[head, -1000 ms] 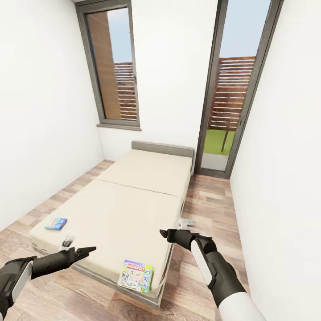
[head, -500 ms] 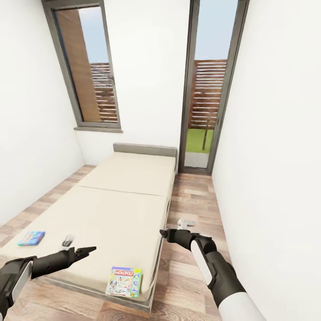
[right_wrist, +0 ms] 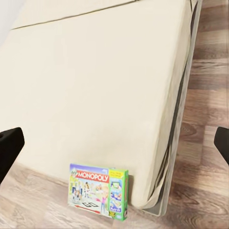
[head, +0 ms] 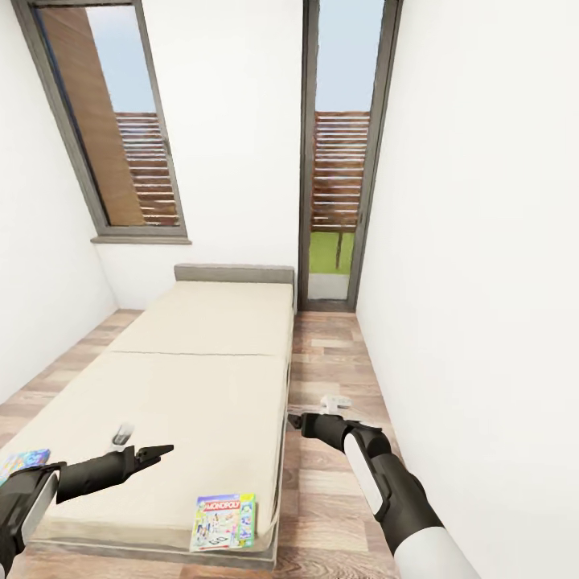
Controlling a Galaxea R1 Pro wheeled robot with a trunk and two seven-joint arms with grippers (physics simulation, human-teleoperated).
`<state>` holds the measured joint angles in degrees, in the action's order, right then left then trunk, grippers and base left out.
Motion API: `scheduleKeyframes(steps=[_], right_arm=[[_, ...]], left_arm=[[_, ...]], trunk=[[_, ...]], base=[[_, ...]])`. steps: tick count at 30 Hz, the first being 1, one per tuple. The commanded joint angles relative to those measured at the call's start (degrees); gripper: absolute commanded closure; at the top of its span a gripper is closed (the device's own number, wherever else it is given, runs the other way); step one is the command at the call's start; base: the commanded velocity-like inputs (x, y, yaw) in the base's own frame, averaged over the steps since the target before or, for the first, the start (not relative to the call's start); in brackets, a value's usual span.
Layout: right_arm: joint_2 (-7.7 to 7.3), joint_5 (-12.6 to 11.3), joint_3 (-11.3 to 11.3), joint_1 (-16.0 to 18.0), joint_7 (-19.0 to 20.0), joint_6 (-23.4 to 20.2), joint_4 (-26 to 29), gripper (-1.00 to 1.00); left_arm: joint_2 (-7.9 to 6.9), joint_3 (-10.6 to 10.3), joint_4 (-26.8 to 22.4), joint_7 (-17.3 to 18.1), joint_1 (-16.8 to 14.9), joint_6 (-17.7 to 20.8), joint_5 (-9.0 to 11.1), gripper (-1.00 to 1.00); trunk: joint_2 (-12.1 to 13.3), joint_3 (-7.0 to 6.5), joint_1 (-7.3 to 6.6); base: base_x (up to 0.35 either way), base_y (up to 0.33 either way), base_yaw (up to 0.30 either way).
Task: Put all the toys in the child's room - the three board games (two on the bed and one on the table), the two jigsaw puzzles on the table, and the tennis ball on the table - inside the toy box on the table in the child's room.
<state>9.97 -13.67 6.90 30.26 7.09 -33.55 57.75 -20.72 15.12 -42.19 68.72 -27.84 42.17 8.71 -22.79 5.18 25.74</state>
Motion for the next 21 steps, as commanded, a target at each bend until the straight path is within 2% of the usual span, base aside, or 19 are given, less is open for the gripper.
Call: scheduleKeyframes(steps=[1, 12, 16, 21], right_arm=[[0.03, 0.00, -0.05, 0.08, 0.12, -0.29, 0.02, -1.00], [0.03, -0.04, -0.05, 0.06, 0.12, -0.29, 0.02, -1.00], [0.03, -0.12, -0.07, 0.06, 0.11, -0.29, 0.03, -1.00], [0.03, -0.20, -0.07, 0.06, 0.11, -0.29, 0.07, -1.00]], left_arm=[[-0.03, 0.00, 0.01, 0.05, -0.02, 0.46, 0.21, -1.00], [-0.03, 0.00, 0.01, 0.06, -0.02, 0.38, 0.25, -1.00], [-0.03, 0.00, 0.01, 0.03, -0.02, 0.38, 0.25, -1.00], [-0.03, 0.00, 0.01, 0.01, -0.02, 0.35, 0.25, -1.00]], trunk=[[-0.13, 0.11, 0.04], [-0.13, -0.13, 0.04], [-0.13, -0.21, 0.04], [-0.13, -0.24, 0.04]], base=[[0.000, 0.279, -0.280], [0.000, 0.243, -0.280], [0.000, 0.123, -0.246], [0.000, 0.044, -0.099]])
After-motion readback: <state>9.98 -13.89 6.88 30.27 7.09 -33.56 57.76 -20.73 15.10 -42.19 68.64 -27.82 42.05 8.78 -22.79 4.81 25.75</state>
